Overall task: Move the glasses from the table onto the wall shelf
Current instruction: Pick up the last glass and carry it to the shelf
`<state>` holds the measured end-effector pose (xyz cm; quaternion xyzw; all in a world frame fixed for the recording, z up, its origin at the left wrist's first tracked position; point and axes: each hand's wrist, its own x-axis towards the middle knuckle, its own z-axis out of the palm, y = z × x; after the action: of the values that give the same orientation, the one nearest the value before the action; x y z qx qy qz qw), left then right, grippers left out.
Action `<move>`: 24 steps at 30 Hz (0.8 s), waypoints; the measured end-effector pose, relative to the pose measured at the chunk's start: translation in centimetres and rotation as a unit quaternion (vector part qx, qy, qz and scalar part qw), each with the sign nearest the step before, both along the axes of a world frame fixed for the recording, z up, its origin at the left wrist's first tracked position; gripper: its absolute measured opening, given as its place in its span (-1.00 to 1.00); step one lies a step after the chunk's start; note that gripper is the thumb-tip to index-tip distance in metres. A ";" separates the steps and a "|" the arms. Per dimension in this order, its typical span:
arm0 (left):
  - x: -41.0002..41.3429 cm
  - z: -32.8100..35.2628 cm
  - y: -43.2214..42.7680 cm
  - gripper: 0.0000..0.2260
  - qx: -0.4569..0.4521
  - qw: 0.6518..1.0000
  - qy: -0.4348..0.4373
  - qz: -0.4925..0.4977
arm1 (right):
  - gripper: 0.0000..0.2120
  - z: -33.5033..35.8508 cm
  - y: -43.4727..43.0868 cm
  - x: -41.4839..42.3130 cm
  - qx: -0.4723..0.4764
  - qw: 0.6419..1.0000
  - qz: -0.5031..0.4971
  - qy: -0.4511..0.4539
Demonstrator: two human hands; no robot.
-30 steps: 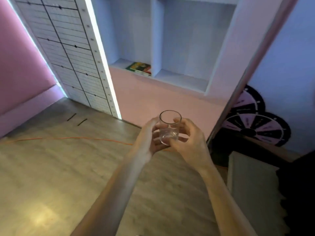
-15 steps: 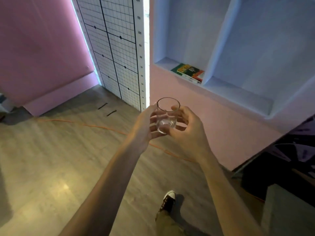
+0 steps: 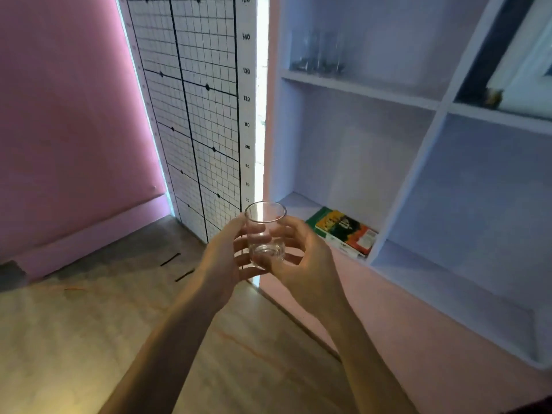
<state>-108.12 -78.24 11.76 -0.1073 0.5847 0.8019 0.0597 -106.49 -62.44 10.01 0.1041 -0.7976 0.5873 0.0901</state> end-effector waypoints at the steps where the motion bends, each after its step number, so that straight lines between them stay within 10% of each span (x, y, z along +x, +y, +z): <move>1: -1.2 0.4 -0.1 -0.65 0.007 1.000 0.000 -0.001 | -0.44 0.4 0.0 -1.3 0.006 1.000 0.001 0.004; 24: -29.5 12.5 -3.5 -0.62 -0.010 0.968 0.074 -0.240 | -0.41 11.0 -4.7 -24.7 0.078 0.969 -0.208 0.112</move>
<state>-137.67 -81.72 24.28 0.0957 0.6040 0.7639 0.2059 -131.21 -67.19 21.04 0.0076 -0.8300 0.4760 0.2904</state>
